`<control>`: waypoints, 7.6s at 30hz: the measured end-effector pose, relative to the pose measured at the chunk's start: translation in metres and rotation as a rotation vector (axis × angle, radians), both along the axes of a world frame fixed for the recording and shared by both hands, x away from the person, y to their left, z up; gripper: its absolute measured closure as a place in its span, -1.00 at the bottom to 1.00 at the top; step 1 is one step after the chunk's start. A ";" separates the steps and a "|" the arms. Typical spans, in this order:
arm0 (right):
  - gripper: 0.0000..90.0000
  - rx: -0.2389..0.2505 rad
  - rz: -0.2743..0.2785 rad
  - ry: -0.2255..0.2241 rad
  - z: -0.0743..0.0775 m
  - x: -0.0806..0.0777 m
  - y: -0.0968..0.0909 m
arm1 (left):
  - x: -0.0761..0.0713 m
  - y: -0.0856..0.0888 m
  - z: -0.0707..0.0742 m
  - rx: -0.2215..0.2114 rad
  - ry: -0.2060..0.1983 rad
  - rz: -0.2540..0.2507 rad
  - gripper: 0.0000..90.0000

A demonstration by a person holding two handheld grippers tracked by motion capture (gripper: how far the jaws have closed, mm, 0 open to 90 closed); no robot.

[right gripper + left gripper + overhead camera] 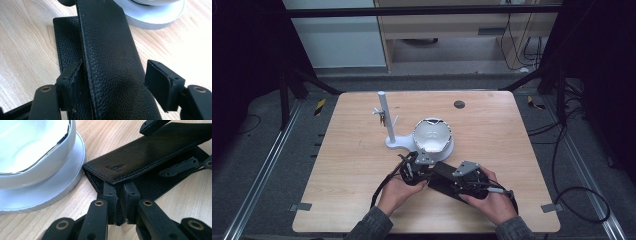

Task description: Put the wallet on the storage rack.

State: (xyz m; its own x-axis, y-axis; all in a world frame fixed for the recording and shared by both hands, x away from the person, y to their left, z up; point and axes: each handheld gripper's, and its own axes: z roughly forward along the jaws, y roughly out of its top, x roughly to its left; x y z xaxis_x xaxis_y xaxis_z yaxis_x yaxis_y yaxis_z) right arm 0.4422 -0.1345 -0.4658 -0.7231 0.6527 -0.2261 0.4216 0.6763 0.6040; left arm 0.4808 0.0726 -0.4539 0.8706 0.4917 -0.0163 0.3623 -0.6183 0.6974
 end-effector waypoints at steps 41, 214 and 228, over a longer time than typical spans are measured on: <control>0.86 0.218 0.066 -0.308 0.032 -0.020 -0.053 | -0.011 0.012 0.036 -0.047 -0.032 0.002 -0.70; -0.93 0.265 -0.289 0.024 -0.047 0.020 -0.075 | 0.095 0.013 0.137 0.007 -0.020 0.178 0.78; -0.93 0.263 -0.288 0.024 -0.047 0.020 -0.075 | 0.097 0.015 0.139 0.000 -0.066 0.209 0.55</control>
State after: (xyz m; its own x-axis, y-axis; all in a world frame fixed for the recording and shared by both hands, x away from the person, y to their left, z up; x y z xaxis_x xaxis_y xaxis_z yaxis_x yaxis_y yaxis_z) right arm 0.4624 -0.2091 -0.5126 -0.5047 0.8632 -0.0090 0.5881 0.3515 0.7284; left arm 0.5779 0.0880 -0.3153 0.7489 0.6617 0.0374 0.4361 -0.5345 0.7240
